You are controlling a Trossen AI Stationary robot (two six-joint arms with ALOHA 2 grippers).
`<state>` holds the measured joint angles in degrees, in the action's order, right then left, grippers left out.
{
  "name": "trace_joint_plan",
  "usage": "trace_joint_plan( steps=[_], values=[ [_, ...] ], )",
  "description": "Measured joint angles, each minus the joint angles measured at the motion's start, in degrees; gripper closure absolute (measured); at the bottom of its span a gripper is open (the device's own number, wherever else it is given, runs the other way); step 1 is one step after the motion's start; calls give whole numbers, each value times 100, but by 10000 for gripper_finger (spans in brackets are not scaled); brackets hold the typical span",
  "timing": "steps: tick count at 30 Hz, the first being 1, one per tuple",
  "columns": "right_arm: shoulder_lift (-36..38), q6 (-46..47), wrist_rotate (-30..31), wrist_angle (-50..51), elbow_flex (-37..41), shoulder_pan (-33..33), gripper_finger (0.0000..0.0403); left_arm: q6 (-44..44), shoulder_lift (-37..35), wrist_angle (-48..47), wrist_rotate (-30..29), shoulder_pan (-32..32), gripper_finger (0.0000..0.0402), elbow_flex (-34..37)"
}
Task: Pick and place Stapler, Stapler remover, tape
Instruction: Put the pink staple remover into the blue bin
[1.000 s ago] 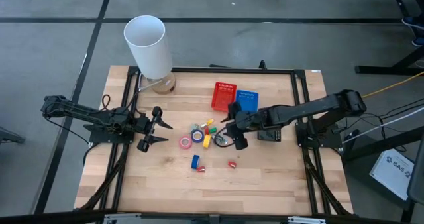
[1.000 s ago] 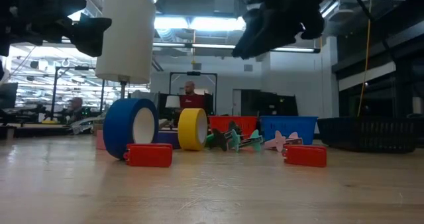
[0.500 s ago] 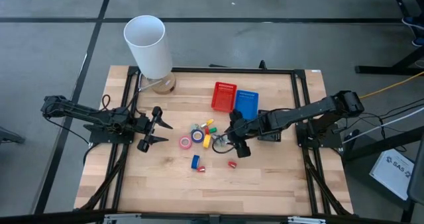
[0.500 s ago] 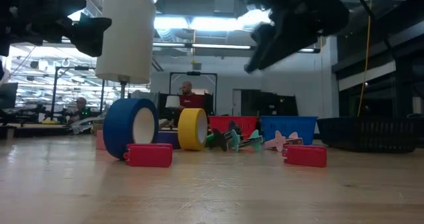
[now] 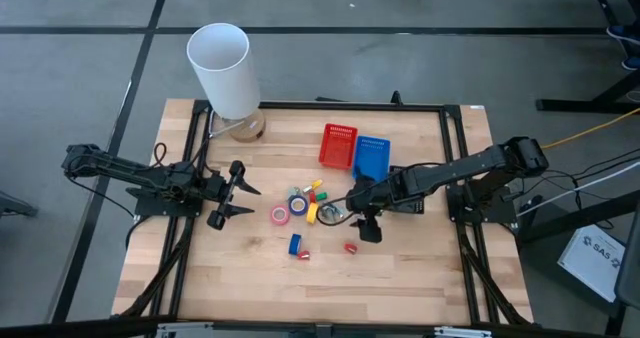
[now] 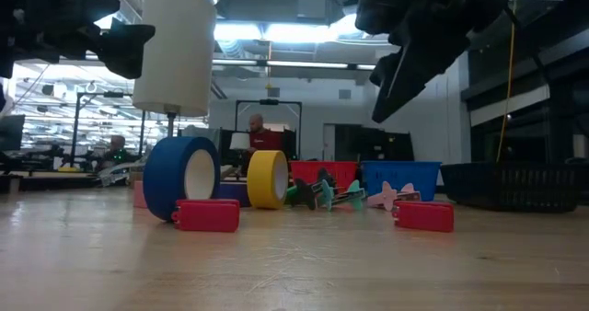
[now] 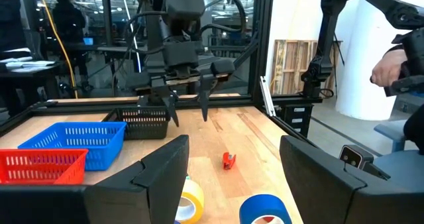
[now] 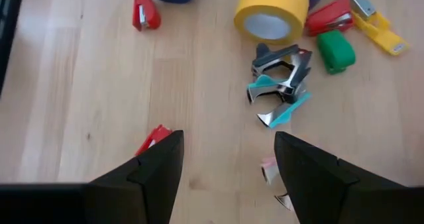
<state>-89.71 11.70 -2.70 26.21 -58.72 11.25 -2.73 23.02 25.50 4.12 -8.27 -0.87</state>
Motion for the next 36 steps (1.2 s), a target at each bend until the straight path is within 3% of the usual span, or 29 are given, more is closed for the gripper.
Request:
trace_joint_plan(
  steps=[13,23,30,36],
  values=[
    [2,591,163,670,0,-4,164,2,-1,-1,0,2,166,0],
    [4,233,809,629,0,-4,164,0,0,-1,0,2,166,0],
    [-214,6,907,408,0,175,164,3,-2,0,0,2,166,0],
    [-619,733,1229,283,0,215,164,2,-2,-3,0,1,167,-1]
  ],
)
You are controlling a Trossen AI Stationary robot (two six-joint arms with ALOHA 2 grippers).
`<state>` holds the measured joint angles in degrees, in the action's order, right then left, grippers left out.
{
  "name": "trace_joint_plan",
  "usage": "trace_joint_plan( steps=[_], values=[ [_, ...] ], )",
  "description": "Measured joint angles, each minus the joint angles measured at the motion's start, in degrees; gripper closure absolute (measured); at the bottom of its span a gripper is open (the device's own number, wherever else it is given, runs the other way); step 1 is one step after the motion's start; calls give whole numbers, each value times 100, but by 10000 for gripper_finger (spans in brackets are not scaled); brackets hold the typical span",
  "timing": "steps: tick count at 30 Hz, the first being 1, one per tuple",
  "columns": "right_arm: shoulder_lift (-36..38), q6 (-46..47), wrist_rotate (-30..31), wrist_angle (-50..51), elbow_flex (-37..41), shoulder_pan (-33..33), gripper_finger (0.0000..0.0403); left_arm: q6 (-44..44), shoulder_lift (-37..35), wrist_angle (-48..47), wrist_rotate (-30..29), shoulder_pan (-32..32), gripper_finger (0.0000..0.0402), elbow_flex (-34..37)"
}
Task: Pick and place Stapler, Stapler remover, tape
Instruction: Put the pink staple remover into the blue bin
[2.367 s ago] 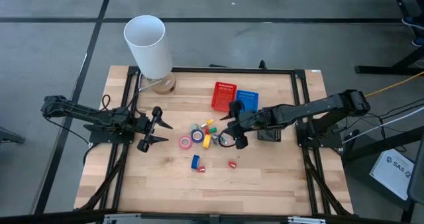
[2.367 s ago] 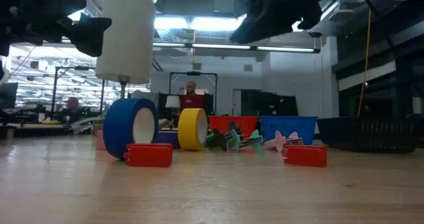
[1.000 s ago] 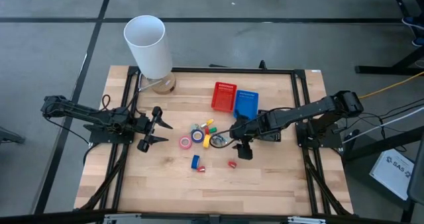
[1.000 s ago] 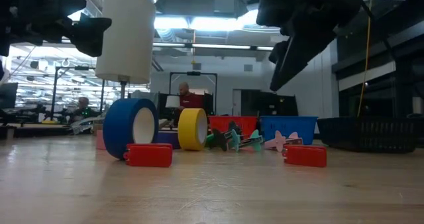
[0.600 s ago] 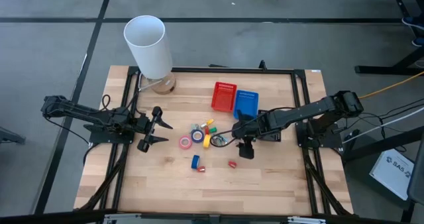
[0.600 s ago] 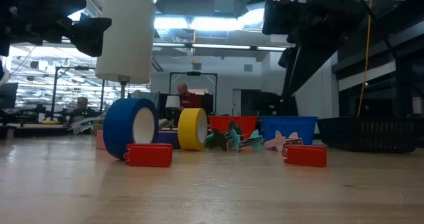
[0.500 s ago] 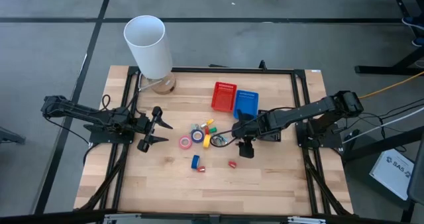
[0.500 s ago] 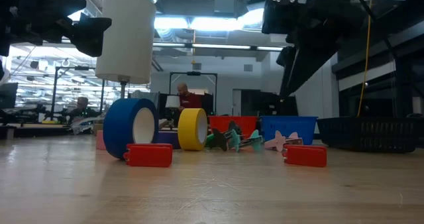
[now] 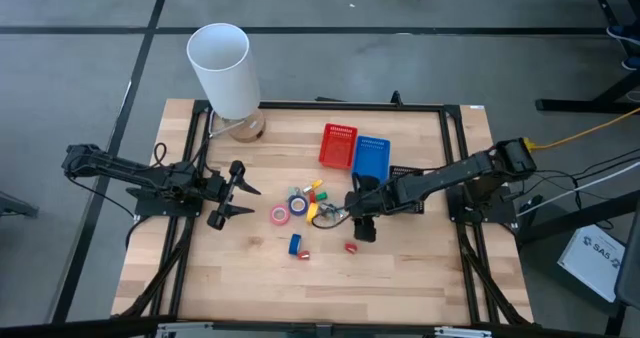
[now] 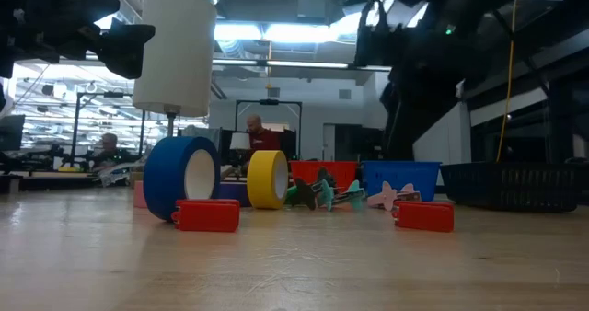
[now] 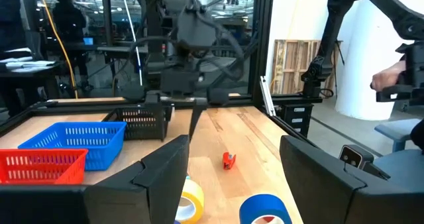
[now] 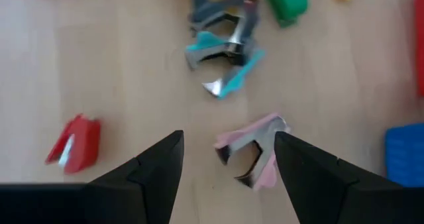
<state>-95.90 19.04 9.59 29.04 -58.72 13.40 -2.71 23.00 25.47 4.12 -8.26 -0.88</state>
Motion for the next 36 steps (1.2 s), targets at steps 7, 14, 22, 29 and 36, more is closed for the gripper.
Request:
trace_joint_plan(
  steps=[7,14,22,29,36],
  values=[
    [29,1067,-6,480,0,-131,164,1,0,-10,149,1,166,0],
    [31,1742,176,739,45,-239,166,-1,0,-25,431,1,167,1],
    [33,2264,-256,-435,827,-479,205,-1,0,-23,437,1,167,1],
    [33,2406,-300,-651,1044,-533,242,-1,0,-21,437,-1,167,2],
    [33,2412,-363,-654,1058,-578,305,1,0,-21,435,0,166,2]
  ],
)
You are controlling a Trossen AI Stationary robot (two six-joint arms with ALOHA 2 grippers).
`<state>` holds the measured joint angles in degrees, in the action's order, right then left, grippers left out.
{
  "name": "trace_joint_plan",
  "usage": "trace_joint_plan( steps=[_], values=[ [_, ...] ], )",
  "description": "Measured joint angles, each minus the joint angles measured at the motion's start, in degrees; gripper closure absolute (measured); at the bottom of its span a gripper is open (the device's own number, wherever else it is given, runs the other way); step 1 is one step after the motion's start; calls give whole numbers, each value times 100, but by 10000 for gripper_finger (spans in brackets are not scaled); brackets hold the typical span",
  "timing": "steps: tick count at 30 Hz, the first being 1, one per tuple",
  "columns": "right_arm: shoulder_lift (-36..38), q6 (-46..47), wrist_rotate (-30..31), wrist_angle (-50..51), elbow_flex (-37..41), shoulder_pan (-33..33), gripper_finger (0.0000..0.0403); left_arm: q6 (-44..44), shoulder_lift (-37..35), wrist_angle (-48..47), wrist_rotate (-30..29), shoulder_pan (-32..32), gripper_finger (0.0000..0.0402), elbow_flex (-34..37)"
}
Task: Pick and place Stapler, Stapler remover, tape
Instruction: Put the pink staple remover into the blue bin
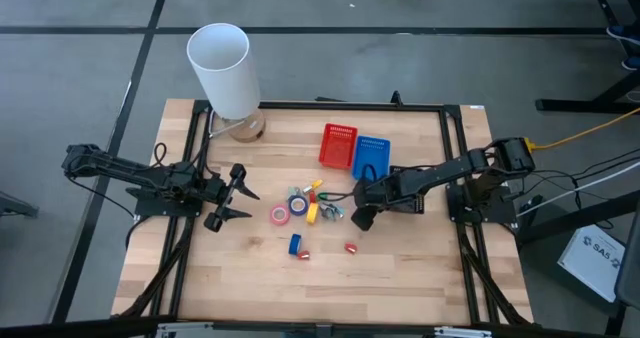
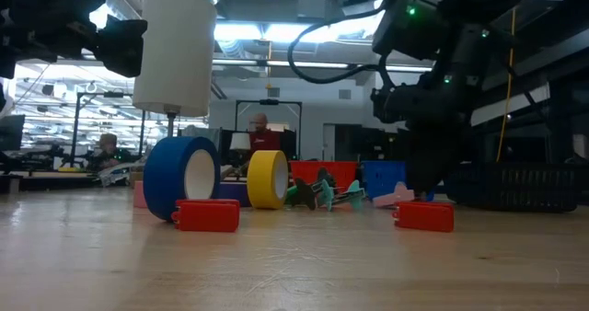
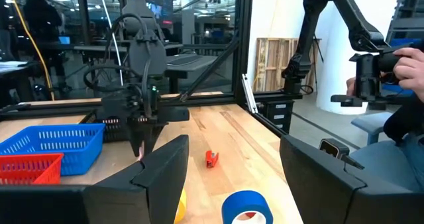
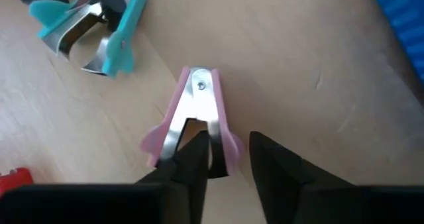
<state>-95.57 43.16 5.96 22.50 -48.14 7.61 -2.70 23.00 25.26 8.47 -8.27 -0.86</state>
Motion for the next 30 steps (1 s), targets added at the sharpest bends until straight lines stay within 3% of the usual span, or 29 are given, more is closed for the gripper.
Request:
trace_joint_plan(
  steps=[8,22,30],
  values=[
    [0,-7,0,-15,0,0,378,-1,0,2,0,1,166,0],
    [523,-541,40,14,-367,0,373,-2,2,9,-2,1,166,0],
    [575,-1202,43,168,-1149,30,372,-2,2,7,-3,1,166,-1]
  ],
)
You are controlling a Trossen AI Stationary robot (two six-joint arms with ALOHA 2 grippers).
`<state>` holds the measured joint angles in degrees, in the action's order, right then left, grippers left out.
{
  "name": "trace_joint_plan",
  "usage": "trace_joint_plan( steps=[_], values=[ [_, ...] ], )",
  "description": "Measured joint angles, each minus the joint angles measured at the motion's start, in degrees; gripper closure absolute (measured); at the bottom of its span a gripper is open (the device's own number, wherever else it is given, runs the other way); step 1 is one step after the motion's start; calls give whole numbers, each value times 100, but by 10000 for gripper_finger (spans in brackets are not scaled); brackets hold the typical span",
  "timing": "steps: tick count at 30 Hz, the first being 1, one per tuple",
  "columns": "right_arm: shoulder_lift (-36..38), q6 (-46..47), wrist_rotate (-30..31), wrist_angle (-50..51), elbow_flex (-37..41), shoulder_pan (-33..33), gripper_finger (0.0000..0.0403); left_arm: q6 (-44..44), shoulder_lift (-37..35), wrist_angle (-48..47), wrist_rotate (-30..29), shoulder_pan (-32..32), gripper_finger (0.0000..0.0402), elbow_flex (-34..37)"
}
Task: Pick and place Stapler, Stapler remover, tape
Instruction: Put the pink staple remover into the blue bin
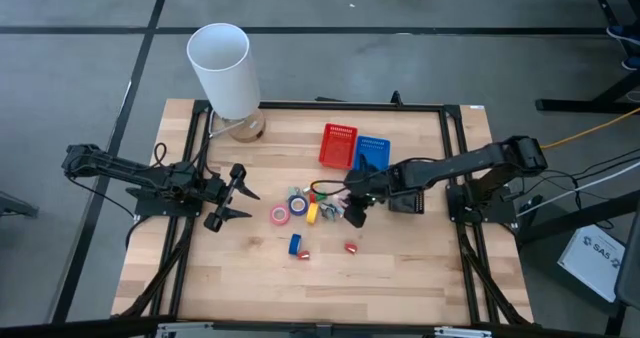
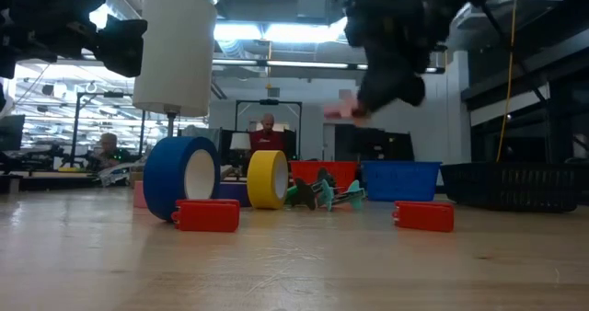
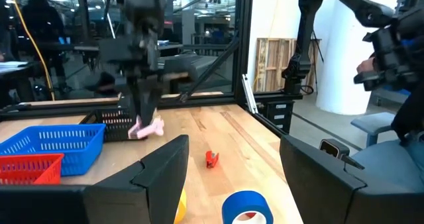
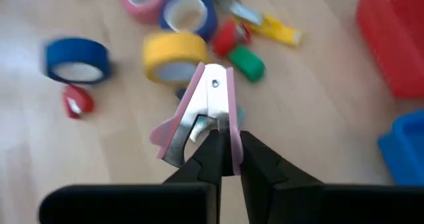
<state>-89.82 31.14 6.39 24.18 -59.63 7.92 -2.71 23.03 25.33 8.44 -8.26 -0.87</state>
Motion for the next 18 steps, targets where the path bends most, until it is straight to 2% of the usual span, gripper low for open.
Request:
trace_joint_plan(
  steps=[9,13,18],
  values=[
    [3,-761,4,1066,-1141,101,372,-1,0,-1,-1,0,167,0],
    [4,-909,12,1175,-1241,99,372,-1,0,-1,-2,1,167,0],
    [4,-912,439,1259,-1216,38,372,-2,0,-1,-2,1,167,1]
  ],
)
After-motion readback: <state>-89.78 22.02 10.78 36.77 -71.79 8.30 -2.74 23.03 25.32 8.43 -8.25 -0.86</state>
